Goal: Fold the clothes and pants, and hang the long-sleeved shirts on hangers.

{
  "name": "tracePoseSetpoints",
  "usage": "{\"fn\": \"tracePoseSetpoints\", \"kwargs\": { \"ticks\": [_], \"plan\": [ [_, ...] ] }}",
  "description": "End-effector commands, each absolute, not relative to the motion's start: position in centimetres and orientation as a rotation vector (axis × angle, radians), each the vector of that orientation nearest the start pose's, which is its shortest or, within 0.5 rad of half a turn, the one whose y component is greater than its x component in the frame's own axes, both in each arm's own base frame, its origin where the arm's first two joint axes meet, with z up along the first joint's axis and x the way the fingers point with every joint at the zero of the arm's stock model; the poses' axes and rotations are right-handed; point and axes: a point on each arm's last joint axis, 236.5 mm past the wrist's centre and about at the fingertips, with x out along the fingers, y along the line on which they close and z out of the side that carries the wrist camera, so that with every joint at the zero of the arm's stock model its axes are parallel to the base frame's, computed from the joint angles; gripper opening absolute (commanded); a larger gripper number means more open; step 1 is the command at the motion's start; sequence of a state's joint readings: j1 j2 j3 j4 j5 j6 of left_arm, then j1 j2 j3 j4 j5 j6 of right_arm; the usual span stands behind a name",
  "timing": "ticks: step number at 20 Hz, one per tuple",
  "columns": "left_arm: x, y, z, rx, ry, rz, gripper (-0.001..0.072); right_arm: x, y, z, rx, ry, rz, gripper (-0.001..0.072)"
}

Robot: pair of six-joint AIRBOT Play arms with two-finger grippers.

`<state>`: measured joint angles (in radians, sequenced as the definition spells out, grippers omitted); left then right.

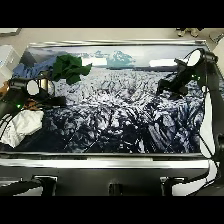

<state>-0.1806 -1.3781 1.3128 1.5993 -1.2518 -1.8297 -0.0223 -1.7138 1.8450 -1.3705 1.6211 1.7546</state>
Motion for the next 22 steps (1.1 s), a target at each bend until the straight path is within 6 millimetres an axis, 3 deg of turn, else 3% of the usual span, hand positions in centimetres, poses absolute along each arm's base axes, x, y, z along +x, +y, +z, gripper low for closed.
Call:
{"fn": "tracePoseSetpoints", "kwargs": {
  "ticks": [1,12,13,15,17,19,21,22],
  "plan": [
    [39.6,-6.6,1.7,-0.075,1.317,0.034,0.0714,44.3,3.7,4.0,0.305,1.497,0.015,0.0671],
    [39.6,-6.6,1.7,-0.075,1.316,0.033,0.0714,44.3,3.7,4.0,0.305,1.497,0.016,0.0671],
    [40.5,-6.8,1.9,-0.082,1.277,0.027,0.0713,44.4,3.7,4.0,0.306,1.496,0.014,0.067],
    [45.2,-7.8,3.1,-0.115,1.08,-0.011,0.0714,45.1,3.8,4.1,0.309,1.463,0.015,0.0671],
    [48.1,-9.1,4.2,-0.16,0.954,-0.048,0.0714,46.8,3.7,4.3,0.316,1.393,0.015,0.0671],
    [53.4,-9.6,7.5,-0.185,0.689,-0.083,0.0714,49.0,3.6,4.8,0.325,1.294,0.014,0.0671],
    [58.9,-8.3,11.5,-0.185,0.456,-0.087,0.0714,50.6,3.5,5.3,0.331,1.223,0.014,0.0671],
    [61.2,-6.9,11.7,-0.192,0.454,-0.06,0.0714,51.5,3.4,5.7,0.334,1.181,0.013,0.067]
  ]
}}
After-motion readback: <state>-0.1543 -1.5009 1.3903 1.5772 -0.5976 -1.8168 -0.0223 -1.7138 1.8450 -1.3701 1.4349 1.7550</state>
